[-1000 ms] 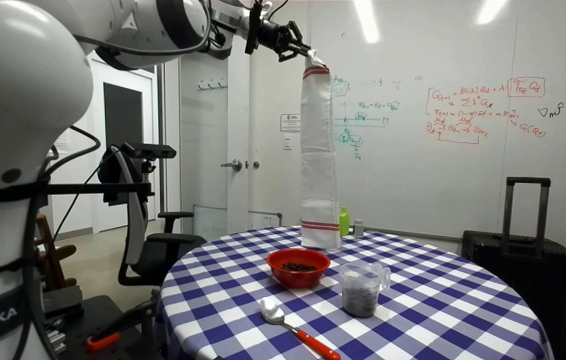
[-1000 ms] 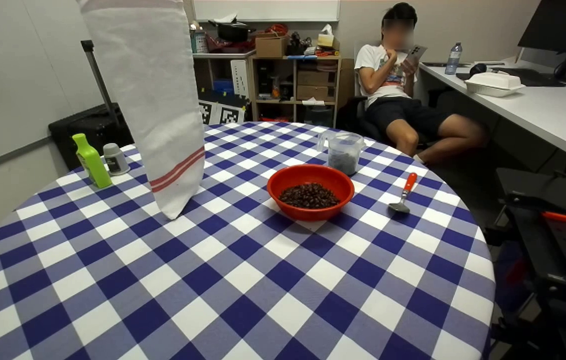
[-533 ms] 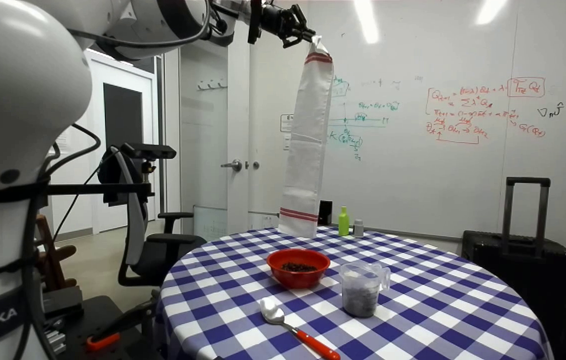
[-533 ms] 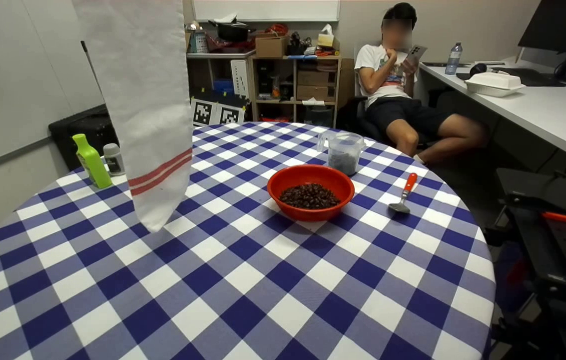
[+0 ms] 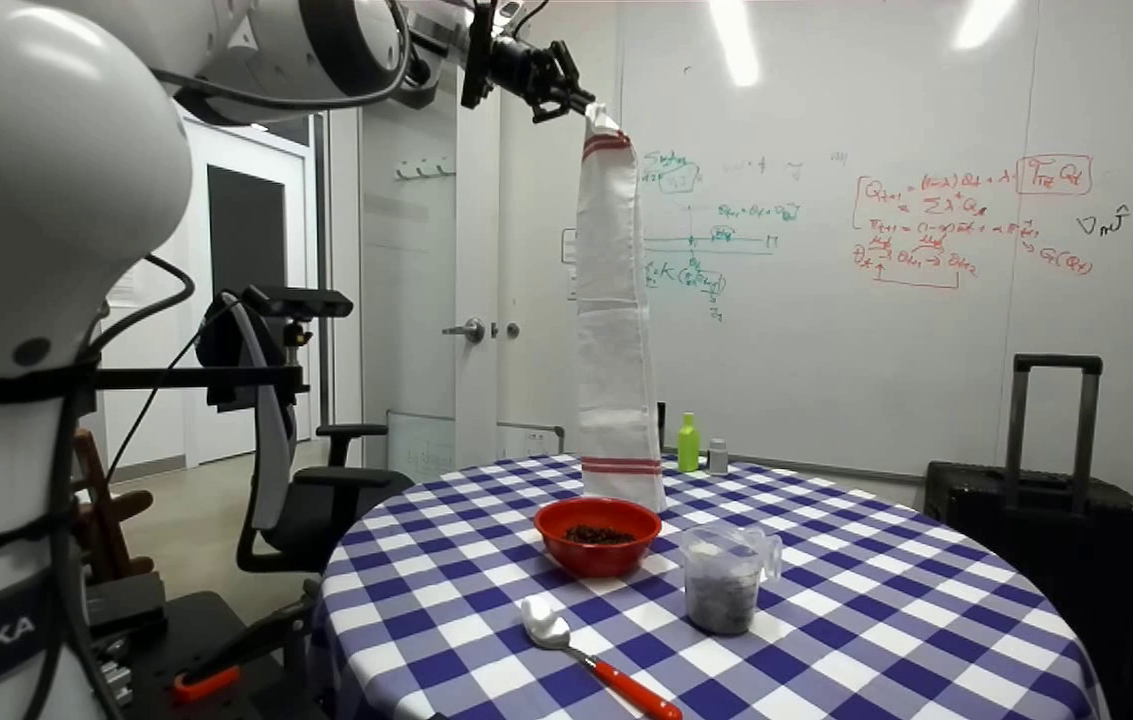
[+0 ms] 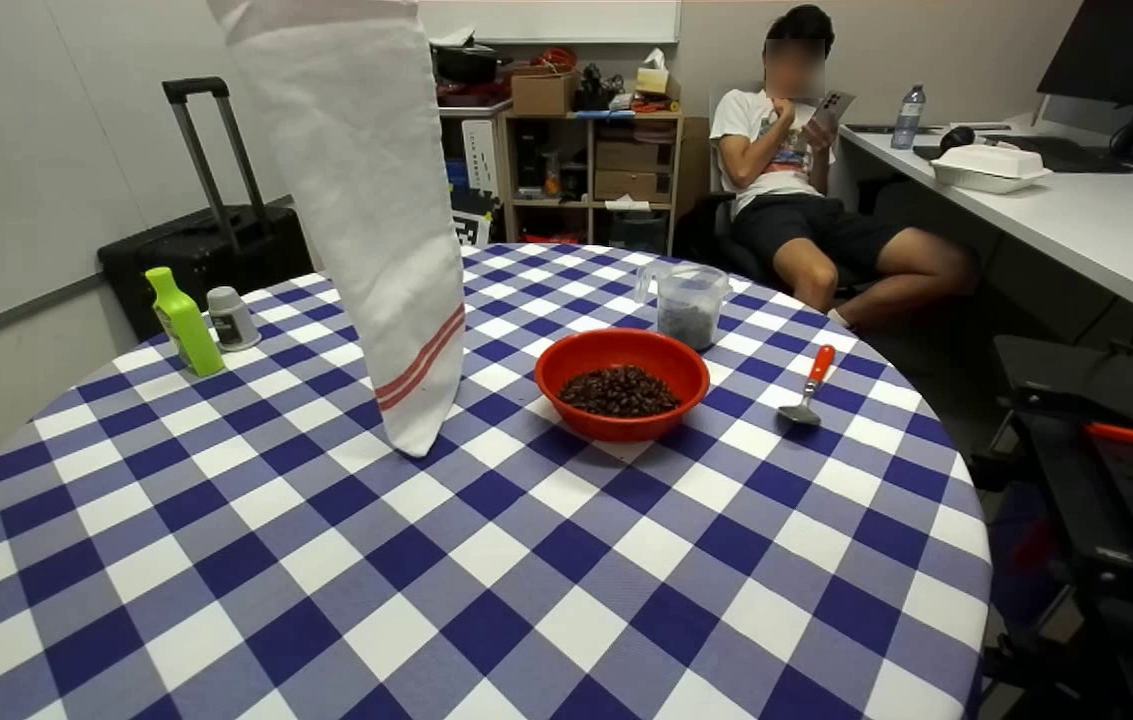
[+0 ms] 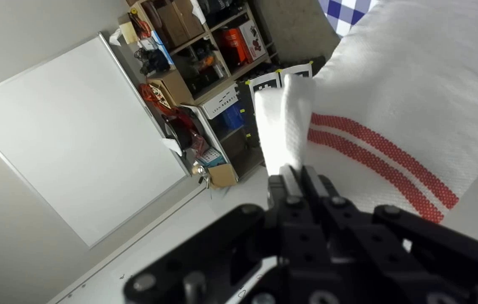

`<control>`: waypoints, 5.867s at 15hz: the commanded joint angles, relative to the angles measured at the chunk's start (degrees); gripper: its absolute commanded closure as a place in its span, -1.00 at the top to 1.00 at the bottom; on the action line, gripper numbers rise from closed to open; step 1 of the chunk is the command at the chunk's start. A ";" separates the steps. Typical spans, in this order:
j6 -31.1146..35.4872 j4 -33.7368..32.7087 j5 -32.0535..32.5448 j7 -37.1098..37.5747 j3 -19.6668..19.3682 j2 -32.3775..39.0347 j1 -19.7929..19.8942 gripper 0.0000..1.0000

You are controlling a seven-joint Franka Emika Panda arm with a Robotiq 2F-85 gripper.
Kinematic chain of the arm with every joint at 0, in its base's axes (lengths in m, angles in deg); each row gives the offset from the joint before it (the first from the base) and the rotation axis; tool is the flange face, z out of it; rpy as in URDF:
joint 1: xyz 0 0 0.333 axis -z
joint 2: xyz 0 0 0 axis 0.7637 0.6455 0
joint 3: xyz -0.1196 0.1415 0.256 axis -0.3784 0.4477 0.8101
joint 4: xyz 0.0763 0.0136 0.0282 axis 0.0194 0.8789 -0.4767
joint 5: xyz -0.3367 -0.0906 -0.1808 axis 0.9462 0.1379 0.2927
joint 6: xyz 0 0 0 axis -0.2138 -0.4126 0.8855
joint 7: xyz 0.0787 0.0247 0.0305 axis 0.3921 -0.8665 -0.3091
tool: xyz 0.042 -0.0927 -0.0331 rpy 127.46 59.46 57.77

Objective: Move the towel to the right

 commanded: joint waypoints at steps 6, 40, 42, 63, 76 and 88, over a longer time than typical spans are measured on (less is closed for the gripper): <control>-7.24 -1.14 -2.52 -0.21 2.28 4.17 -0.84 -0.92; -26.51 9.83 -30.83 -11.16 5.72 8.45 -9.63 -0.92; -26.54 9.76 -30.75 -12.46 5.97 9.55 -8.61 -0.92; -15.86 0.27 -29.65 -8.26 3.77 22.08 3.13 -0.92; -14.42 -1.73 -30.29 -6.91 3.15 28.93 7.63 -0.93; -7.76 -0.55 -29.61 -7.38 1.86 28.33 7.86 -0.46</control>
